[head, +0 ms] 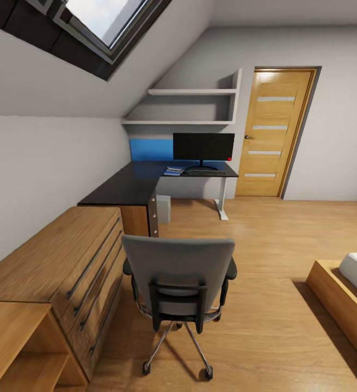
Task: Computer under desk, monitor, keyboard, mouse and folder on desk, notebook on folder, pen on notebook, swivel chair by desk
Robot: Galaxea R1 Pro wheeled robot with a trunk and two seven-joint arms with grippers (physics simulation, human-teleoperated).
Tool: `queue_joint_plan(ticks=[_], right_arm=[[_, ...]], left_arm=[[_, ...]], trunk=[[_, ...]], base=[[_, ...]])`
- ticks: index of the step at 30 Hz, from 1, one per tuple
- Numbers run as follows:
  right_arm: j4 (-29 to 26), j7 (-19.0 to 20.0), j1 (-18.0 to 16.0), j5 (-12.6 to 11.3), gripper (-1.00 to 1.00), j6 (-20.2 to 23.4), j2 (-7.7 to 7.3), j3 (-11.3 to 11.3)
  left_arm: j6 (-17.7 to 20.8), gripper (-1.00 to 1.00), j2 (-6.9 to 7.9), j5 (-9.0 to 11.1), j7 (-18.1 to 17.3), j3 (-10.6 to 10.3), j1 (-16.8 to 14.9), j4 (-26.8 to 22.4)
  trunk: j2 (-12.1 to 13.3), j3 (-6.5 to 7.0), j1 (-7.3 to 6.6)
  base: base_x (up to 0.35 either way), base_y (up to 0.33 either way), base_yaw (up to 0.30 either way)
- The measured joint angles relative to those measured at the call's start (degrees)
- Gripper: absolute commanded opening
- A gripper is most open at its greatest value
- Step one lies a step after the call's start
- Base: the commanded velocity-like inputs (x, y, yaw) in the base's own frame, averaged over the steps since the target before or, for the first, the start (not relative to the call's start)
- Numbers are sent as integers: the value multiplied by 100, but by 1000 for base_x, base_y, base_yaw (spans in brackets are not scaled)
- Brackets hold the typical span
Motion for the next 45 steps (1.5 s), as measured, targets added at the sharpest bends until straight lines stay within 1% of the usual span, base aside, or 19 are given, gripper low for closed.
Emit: queue_joint_plan(ticks=[2, 5, 8, 9, 12, 13, 15, 19, 22, 23, 26, 27, 30, 31, 34, 39, 42, 43, 45], right_arm=[[0, 0, 0, 0, 100, 0, 0, 0], [0, 0, 0, 3, 100, 1, 3, 1], [0, 3, 0, 5, 100, 7, 6, 1], [0, 8, 0, 5, 100, 25, 12, 6], [0, 8, 0, -2, 100, 127, 25, 8], [-4, 5, 1, -3, 100, 233, 36, 10], [-29, 0, 0, 0, 100, 351, 49, 11], [-319, -33, -2, 13, 100, 602, 103, 17], [-730, -177, -2, 14, 100, 867, 184, 17], [-972, -304, -3, 18, 100, 1100, 227, 26], [-1412, -574, -2, 66, 100, 1608, 278, 19], [-1723, -777, -2, 162, 100, 1986, 307, 24], [-2210, -1058, -1, 339, 100, 2494, 344, 15], [-2488, -1200, -4, 463, 100, 2728, 364, 16], [-2894, -1429, -22, 635, 100, 3003, 419, 14], [-3106, -1749, -214, 719, 100, 3244, 538, 14], [-3097, -1863, -518, 737, 100, 3461, 621, 15], [-3048, -1892, -700, 744, 100, 3546, 651, 16], [-2996, -1912, -901, 740, 100, 3605, 674, 15]], left_arm=[[21, 100, -3, 0, -2, 0, 0, -1], [192, 100, -35, -6, -8, -1, 0, -17], [524, 100, -102, -12, -14, -3, 0, -116], [687, 100, -133, -14, -13, -3, -1, -228], [886, 100, -163, -20, -3, -3, -1, -449], [967, 100, -174, -28, 7, -5, -1, -604], [1027, 100, -181, -36, 19, -6, -1, -759], [1165, 100, -194, -47, 83, -7, -1, -1096], [1401, 100, -199, -48, 225, -8, -1, -1383], [1604, 100, -200, -57, 315, -8, -3, -1525], [1968, 100, -197, -66, 435, -8, -13, -1764], [2178, 100, -195, -72, 483, -10, -32, -1936], [2403, 100, -190, -76, 530, -12, -75, -2200], [2488, 100, -192, -82, 549, -13, -111, -2345], [2592, 100, -197, -87, 576, -11, -257, -2531], [2768, 100, -202, -86, 596, -9, -561, -2632], [2922, 100, -203, -84, 597, -9, -798, -2658], [2990, 100, -203, -83, 597, -10, -921, -2665], [3055, 100, -205, -80, 596, -9, -1052, -2669]], trunk=[[-80, -36, 44], [-201, -90, 110], [-321, -144, 176], [-361, -161, 198], [-481, -215, 264], [-522, -233, 286], [-602, -269, 330], [-762, -341, 417], [-883, -395, 483], [-923, -412, 505], [-1043, -467, 571], [-1083, -484, 593], [-1203, -538, 659], [-1244, -556, 681], [-1364, -610, 747], [-1564, -700, 857], [-1685, -754, 923], [-1725, -771, 945], [-1805, -807, 989]], base=[[0, 0, 0], [0, 0, 0], [0, 0, 0], [0, 0, 0], [0, 0, 0], [0, 0, 0], [0, 0, 0], [0, 0, 0], [0, 0, 0], [0, 0, 0], [0, 0, 0], [0, 0, 0], [0, 0, 0], [0, 0, 0], [0, 0, 0], [0, 0, 0], [0, 0, 0], [0, 0, 0], [0, 0, 0]])
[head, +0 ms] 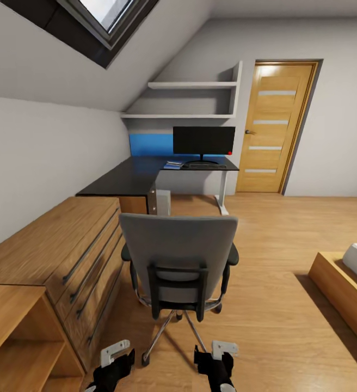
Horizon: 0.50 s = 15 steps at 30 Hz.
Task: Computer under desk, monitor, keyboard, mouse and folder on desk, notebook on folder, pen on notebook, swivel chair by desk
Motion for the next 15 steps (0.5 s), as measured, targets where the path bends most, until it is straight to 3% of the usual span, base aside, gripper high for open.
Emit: queue_joint_plan(ticks=[4, 15], right_arm=[[72, -31, -464, 5, 100, 81, 101, 1], [68, -58, -1063, -13, 100, 116, 153, 9]], left_arm=[[124, 100, -51, 0, -2, -1, -339, -5], [186, 100, -151, -8, -21, -7, -876, -14]], trunk=[[-160, -71, 88], [-602, -270, 330]], base=[[0, 0, 0], [0, 0, 0]])
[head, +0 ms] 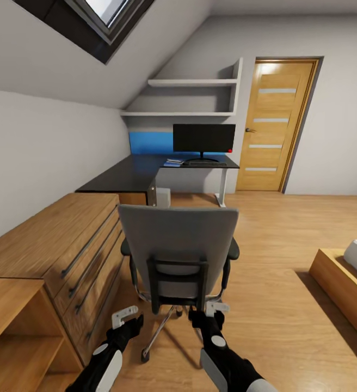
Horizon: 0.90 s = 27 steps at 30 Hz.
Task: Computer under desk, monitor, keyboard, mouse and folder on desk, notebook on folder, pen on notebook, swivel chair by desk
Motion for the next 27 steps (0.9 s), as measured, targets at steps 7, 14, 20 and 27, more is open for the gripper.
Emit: queue_joint_plan(ticks=[7, 14, 20, 27], right_arm=[[-9, 1, -93, 7, 100, -17, 0, -10], [17, 6, -113, 12, 100, -173, 0, -14], [72, 9, -116, 7, 100, -407, 0, -11], [273, 12, -117, 3, 100, -515, 0, -5]], left_arm=[[-9, 100, 2, 4, -16, 2, -111, -123], [-41, 100, 1, 6, -22, 6, -135, -103], [-53, 100, 26, 3, -44, 5, -139, -51], [-59, 100, 33, -5, -68, -67, -140, 54]], trunk=[[-281, -126, 154], [-562, -252, 308], [-723, -324, 396], [-723, -324, 396]], base=[[0, 0, 0], [0, 0, 0], [0, 0, 0], [0, 0, 0]])
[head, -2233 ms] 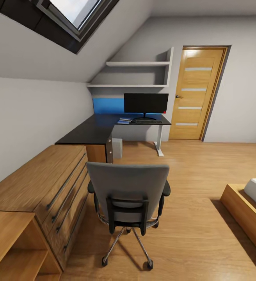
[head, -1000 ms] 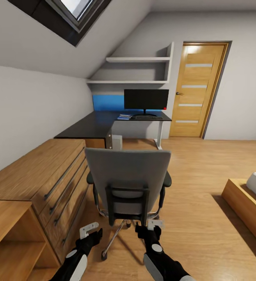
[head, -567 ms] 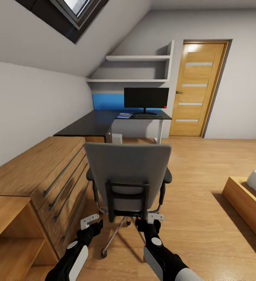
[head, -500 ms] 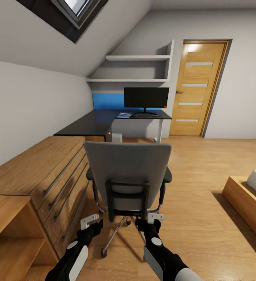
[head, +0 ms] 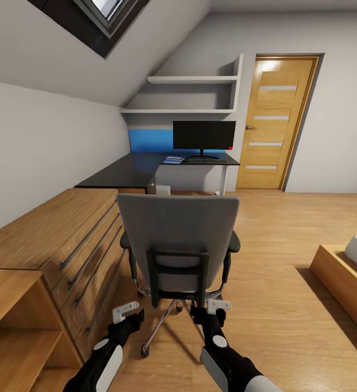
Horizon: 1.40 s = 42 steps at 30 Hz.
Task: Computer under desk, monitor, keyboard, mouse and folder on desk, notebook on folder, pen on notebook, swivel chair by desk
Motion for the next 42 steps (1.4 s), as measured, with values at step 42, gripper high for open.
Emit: queue_joint_plan(ticks=[42], right_arm=[[633, 95, -1, -12, 100, -1169, 0, 4]], left_arm=[[-1765, 100, -14, -1075, -38, -440, 3, 922]], trunk=[[0, 0, 0]], base=[[0, 0, 0]])
